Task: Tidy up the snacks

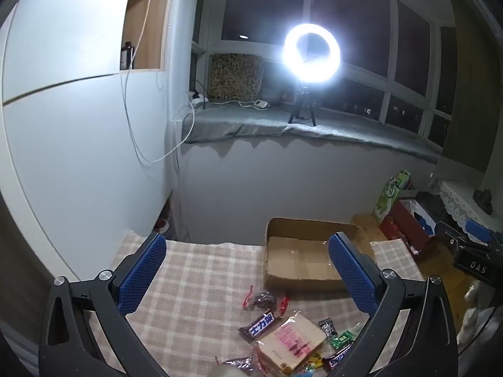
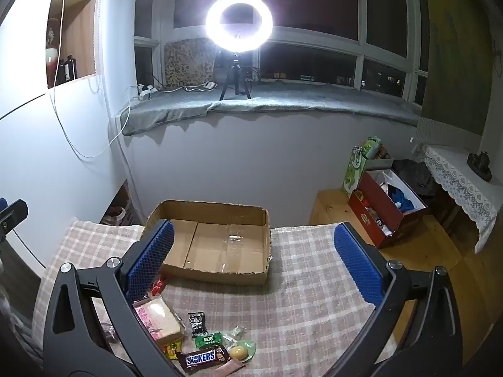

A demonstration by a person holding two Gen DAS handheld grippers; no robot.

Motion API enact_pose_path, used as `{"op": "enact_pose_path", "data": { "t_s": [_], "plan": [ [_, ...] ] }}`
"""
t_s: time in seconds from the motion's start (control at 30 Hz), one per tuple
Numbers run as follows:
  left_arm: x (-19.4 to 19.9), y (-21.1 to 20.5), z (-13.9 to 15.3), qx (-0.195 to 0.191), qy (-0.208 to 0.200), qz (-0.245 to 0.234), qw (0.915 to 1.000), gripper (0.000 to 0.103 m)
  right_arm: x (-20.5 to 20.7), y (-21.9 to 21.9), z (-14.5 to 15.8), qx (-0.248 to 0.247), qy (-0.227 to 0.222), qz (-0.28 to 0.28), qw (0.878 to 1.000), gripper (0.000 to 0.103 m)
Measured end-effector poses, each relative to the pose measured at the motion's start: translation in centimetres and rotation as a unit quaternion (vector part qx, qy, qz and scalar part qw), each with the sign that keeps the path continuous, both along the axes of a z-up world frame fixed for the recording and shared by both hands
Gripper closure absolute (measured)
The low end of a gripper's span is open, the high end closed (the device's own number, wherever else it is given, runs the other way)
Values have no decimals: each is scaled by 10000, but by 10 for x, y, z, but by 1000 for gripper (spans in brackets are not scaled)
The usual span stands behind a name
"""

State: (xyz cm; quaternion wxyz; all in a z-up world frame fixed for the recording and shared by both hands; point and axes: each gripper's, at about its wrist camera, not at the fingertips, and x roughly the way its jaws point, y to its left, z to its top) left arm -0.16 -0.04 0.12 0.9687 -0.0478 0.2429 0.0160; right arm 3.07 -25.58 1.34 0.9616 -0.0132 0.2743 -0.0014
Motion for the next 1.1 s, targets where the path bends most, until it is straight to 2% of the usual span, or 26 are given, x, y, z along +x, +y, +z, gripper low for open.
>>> {"op": "enact_pose_path", "data": {
  "t_s": [0.07,0.13,0.17,0.3,1.1],
  "plan": [
    [-3,-3,2,83,-103,-15,9999,1,-1,-1,0,57,-60,-16,10000,0],
    [-10,-4,-6,-39,-73,59,9999,1,-2,-1,0,68,-62,-11,10000,0],
    [-8,2,-4,-170,-18,69,9998,1,1,2,-1,53,-68,5,10000,0],
    [4,1,-2,-74,205,77,9997,1,1,7,4,1,-54,29,10000,0],
    [7,2,3,-93,-61,-39,9999,1,7,5,8,38,-146,39,9999,0]
  ]
}}
